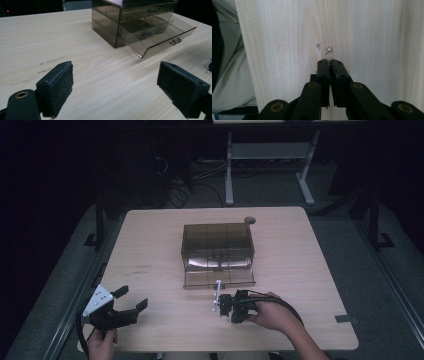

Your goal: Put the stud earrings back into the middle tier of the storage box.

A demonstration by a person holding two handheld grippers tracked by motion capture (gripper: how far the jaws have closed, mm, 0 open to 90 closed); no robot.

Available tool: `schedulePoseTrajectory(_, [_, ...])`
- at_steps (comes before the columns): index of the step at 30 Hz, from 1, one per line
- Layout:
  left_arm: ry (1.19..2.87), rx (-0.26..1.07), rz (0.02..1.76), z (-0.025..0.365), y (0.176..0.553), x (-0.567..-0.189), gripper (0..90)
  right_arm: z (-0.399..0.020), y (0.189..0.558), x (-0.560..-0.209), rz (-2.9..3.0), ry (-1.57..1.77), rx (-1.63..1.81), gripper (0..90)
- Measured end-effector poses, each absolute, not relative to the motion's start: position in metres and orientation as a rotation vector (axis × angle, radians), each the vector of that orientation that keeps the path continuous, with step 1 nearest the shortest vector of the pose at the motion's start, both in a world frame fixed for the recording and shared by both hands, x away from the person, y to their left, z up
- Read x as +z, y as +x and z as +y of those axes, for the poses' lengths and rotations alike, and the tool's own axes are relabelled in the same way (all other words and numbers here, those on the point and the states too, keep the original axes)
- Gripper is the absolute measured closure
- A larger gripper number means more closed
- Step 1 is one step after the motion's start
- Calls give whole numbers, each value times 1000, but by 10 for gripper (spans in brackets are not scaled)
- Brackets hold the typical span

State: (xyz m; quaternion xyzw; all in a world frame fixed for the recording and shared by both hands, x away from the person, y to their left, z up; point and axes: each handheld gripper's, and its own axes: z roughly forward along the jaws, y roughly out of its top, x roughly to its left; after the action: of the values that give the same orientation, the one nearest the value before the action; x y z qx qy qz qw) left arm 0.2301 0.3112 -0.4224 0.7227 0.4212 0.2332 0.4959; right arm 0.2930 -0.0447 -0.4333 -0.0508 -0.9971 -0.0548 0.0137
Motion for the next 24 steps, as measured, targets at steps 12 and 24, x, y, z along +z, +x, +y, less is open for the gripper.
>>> schedulePoseTrajectory(12, [1751,564,1020,311,230,-423,129,-56,295,-425,-3106,-192,-229,853])
schedulePoseTrajectory(24, [1750,561,1022,311,230,-423,129,-74,313,-382,-3136,-269,-361,853])
